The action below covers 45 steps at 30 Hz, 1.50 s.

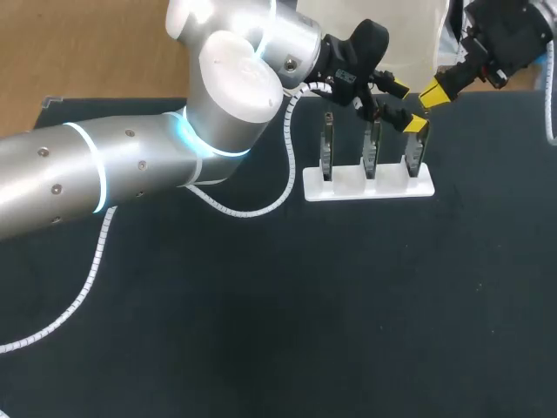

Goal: Pick up the optical module with the left hand, and insert it into the network port with the right hand.

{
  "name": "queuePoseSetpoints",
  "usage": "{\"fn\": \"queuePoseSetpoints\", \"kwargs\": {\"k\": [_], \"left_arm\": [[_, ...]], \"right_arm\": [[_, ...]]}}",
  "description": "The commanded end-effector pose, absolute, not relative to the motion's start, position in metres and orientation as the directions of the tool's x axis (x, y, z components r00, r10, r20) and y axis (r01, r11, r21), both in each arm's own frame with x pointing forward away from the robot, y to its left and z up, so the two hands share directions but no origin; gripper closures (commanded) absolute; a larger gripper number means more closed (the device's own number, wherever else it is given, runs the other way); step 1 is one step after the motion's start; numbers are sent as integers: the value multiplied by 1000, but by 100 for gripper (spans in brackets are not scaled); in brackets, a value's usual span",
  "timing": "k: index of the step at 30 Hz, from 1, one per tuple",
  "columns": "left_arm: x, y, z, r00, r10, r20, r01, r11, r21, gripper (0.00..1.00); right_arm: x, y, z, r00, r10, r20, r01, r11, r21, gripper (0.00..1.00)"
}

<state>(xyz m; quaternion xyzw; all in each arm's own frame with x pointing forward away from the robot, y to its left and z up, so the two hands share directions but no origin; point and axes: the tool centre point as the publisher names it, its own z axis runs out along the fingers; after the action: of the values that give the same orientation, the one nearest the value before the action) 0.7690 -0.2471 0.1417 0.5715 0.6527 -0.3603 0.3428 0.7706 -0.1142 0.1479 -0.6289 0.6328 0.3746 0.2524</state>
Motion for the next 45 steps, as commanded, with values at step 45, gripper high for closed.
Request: {"fn": "queuePoseSetpoints", "kwargs": {"k": [45], "left_arm": [[769, -247, 142, -113, 503, -857, 993, 88, -80, 0]], "right_arm": [[770, -115, 133, -116, -599, -792, -979, -64, 192, 100]]}}
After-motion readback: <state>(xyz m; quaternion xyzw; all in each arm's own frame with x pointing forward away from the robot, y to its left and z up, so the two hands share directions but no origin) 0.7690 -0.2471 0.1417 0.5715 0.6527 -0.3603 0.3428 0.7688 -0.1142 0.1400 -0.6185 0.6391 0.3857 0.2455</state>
